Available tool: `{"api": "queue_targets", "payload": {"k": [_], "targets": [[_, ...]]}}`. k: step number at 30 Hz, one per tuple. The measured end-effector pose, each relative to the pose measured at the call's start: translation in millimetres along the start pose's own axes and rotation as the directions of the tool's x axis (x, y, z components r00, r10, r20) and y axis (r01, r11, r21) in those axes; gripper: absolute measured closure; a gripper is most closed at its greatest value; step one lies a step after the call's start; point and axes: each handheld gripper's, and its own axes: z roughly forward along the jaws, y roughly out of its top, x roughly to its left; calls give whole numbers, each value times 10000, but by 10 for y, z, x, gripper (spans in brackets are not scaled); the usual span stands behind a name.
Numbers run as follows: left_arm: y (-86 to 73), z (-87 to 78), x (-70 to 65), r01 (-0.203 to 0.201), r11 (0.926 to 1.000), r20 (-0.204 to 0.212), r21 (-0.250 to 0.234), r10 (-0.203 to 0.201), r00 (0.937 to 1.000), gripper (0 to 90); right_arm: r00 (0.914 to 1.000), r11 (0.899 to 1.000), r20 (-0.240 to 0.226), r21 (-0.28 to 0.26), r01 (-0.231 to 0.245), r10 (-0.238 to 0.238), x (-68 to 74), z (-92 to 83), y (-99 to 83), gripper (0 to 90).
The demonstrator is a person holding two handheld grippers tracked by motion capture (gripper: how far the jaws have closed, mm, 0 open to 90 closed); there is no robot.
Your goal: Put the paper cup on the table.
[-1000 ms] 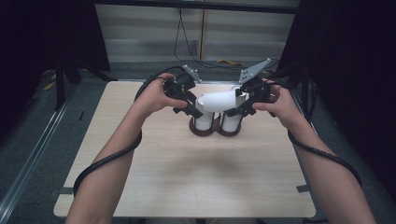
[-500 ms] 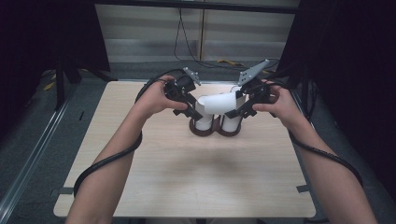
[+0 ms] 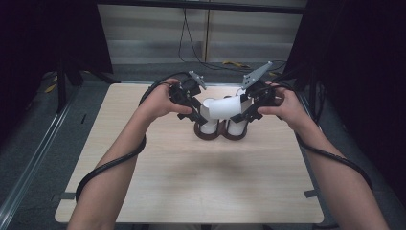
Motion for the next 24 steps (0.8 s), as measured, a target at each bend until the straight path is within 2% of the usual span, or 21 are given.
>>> {"api": "queue_targets", "payload": {"k": [9,24], "targets": [[28,26,-6,-149,9998,46,109,148,9999,204,9999,9994,2,309,144,-144,0,12,7,198],[66,60,-28,-338,9993,83,166,337,9994,200,9996,9984,-114,493,274,-269,42,27,27,198]]}}
